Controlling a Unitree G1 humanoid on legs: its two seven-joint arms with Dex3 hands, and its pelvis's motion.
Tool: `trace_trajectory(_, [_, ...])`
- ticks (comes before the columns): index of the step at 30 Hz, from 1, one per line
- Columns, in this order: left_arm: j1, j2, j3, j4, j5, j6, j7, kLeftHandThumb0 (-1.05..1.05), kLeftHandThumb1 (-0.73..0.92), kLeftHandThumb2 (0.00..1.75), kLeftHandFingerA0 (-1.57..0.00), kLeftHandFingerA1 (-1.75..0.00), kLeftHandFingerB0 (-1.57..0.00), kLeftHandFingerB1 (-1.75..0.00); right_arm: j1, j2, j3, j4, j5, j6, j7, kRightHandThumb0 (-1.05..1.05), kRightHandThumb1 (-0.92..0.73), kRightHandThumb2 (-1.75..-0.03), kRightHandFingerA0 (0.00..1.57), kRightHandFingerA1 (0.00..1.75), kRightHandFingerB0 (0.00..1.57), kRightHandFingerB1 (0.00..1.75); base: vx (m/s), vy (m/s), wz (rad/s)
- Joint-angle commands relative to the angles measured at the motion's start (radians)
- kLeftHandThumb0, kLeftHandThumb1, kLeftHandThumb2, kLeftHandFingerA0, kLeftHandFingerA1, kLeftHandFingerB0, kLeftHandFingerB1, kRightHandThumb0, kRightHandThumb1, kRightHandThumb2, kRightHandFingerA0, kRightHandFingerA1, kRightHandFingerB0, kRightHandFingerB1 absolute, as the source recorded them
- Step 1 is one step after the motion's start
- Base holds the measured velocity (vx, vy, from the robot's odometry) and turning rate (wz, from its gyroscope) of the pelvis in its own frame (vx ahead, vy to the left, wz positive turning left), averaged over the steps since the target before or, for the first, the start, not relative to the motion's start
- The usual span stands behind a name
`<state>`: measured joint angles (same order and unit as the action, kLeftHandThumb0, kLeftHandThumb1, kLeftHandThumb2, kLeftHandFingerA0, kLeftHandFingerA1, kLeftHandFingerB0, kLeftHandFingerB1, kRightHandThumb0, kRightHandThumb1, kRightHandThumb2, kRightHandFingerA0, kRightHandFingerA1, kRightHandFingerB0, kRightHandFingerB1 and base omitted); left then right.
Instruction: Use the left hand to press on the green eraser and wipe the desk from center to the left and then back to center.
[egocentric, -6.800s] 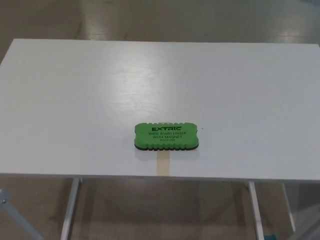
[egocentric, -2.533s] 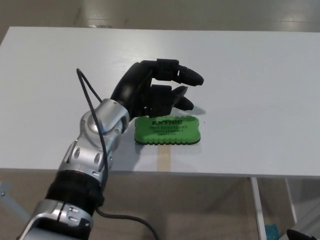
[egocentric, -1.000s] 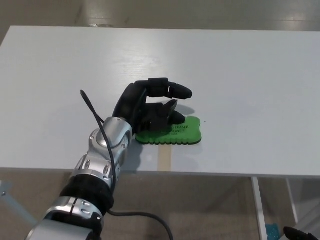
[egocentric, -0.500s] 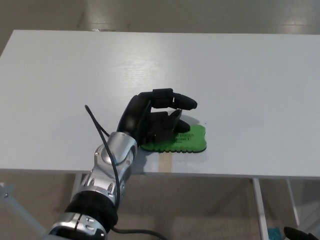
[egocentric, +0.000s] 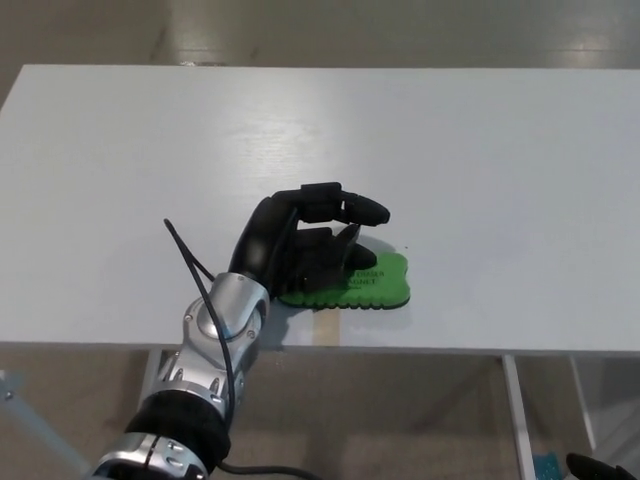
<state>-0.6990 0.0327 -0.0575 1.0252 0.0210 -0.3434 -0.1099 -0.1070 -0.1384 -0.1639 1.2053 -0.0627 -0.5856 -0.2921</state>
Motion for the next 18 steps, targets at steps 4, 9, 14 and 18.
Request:
trace_trajectory(4, [0.040, 0.071, -0.002, 0.056, 0.035, 0.044, -0.015, -0.27, 0.71, 0.86, -1.00, -0.82, -0.91, -0.74, 0.003, 0.001, -0.002, 0.003, 0.006, 0.005, -0.001, -0.39, -0.76, -0.63, 0.58, 0.56, 0.66, 0.43, 0.00, 0.000, 0.00])
trace_trajectory(9, [0.030, 0.114, 0.008, 0.058, 0.030, 0.039, -0.025, -0.27, 0.71, 0.85, -1.01, -0.82, -0.91, -0.74, 0.008, 0.000, 0.000, 0.003, 0.002, 0.004, -0.004, -0.40, -0.76, -0.63, 0.58, 0.55, 0.66, 0.43, 0.00, 0.000, 0.00])
trace_trajectory(14, [0.018, 0.156, 0.027, 0.066, 0.014, 0.041, -0.047, -0.26, 0.71, 0.85, -1.00, -0.82, -0.91, -0.74, 0.003, 0.002, -0.001, 0.003, 0.005, 0.007, -0.003, -0.41, -0.76, -0.63, 0.58, 0.53, 0.66, 0.43, 0.00, 0.000, 0.00])
trace_trajectory(18, [0.024, 0.193, 0.058, 0.068, -0.010, 0.030, -0.079, -0.17, 0.83, 0.65, -1.04, -0.75, -0.93, -0.67, 0.002, 0.001, 0.000, 0.007, 0.003, 0.010, -0.004, -0.40, -0.76, -0.63, 0.58, 0.51, 0.66, 0.43, 0.00, 0.000, 0.00])
